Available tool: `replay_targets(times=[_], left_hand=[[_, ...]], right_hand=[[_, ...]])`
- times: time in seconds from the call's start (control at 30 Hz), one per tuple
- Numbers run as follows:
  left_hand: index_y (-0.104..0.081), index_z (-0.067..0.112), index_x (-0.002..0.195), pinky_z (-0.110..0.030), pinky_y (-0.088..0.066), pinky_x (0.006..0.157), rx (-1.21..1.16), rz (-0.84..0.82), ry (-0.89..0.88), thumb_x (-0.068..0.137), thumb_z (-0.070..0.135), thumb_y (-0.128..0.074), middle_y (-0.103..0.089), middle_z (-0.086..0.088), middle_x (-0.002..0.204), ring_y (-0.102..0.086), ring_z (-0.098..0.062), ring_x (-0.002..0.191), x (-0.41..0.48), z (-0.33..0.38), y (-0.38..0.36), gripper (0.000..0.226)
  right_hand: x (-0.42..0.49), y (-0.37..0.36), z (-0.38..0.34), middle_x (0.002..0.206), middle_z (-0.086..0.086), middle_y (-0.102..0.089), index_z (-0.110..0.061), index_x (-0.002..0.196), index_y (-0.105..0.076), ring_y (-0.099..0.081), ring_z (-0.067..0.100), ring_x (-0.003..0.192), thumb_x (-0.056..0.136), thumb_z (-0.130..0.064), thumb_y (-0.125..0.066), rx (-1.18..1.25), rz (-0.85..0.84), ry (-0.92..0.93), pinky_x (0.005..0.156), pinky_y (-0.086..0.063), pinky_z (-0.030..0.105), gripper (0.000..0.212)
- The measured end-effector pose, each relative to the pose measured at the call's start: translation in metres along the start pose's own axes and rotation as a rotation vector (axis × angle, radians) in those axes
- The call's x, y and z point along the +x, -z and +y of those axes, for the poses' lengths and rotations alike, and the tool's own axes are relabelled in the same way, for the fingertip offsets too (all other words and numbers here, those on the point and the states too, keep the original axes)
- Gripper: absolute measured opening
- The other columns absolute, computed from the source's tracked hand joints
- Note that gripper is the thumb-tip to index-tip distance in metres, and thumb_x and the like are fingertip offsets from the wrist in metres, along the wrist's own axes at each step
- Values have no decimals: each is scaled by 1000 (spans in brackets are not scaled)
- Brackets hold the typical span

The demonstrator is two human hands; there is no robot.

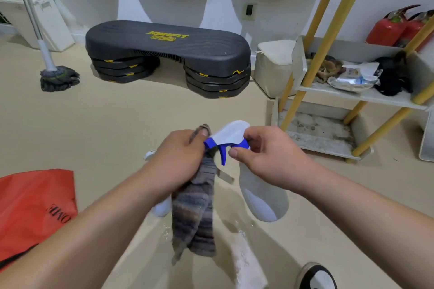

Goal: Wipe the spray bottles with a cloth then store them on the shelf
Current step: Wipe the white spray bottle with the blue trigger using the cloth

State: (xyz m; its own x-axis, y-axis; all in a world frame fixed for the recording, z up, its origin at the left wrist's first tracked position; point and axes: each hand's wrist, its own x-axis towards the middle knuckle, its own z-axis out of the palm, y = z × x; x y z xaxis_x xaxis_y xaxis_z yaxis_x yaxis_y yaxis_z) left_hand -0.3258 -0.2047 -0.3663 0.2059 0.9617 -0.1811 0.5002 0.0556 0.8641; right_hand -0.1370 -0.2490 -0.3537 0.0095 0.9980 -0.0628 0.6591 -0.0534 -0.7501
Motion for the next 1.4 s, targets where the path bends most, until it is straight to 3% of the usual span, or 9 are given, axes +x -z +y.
replay_targets(times=[0.23,0.43,0.6,0.7,0.8,0.93,1.17,1.3,1.4], left_hand=[[-67,9,92,-35,-58,60,-255,93,-149,109,37,-47,-67,-23,84,-68,-30,68,-8,14,3,38],[-67,34,140,-37,-56,91,391,6,-523,85,32,-55,-75,12,114,-69,-13,101,-13,2,0,56],[-76,35,125,-31,-58,81,312,107,-500,82,31,-59,-80,10,98,-72,-13,83,-20,2,5,46],[-78,31,96,-34,-55,71,151,116,-294,93,33,-61,-73,7,77,-65,-14,71,-14,0,5,18],[-69,21,74,-33,-45,63,-158,229,-65,102,30,-59,-64,11,65,-58,-12,64,-8,2,9,32],[-70,12,90,-29,-45,66,-243,105,-45,106,31,-54,-65,0,78,-56,-14,70,-18,14,-4,29],[-65,24,88,-27,-50,63,-254,-28,-36,109,39,-40,-67,2,77,-58,-17,67,-29,11,-20,36],[-49,27,153,-31,-38,120,353,-168,-400,100,38,-28,-55,5,153,-50,-16,141,-56,-3,-60,59],[-50,-3,150,-38,-48,113,697,-85,-622,99,26,-32,-55,-17,153,-55,-31,140,-55,-9,-66,62]], right_hand=[[3,-3,7,65,10,-43,6,84,-57,-32,17,61,97,-30,-70,172,-68,-48,55,-27,28,40],[0,-8,3,101,-2,-80,-14,105,-76,-72,5,97,96,2,-65,244,-124,62,88,-54,22,21],[7,2,13,93,11,-78,-18,97,-77,-66,16,81,85,-35,-75,196,-19,-65,86,-56,50,21],[6,6,16,72,14,-59,-3,89,-67,-42,18,67,82,-42,-76,224,18,-139,65,-37,38,40],[6,14,15,76,20,-60,10,87,-57,-51,21,70,89,-27,-79,422,69,-228,71,-36,36,43],[6,18,12,95,22,-75,-2,94,-63,-75,20,84,93,-16,-74,696,-33,-309,82,-49,36,18],[8,16,12,110,22,-75,1,101,-63,-69,21,79,96,-24,-72,744,5,-312,71,-57,28,27],[7,10,11,79,5,-74,-13,79,-66,-67,17,64,95,-25,-74,762,109,-316,61,-57,24,21],[7,5,12,78,9,-66,-6,81,-63,-59,21,68,93,-27,-77,739,167,-322,68,-49,33,28]])
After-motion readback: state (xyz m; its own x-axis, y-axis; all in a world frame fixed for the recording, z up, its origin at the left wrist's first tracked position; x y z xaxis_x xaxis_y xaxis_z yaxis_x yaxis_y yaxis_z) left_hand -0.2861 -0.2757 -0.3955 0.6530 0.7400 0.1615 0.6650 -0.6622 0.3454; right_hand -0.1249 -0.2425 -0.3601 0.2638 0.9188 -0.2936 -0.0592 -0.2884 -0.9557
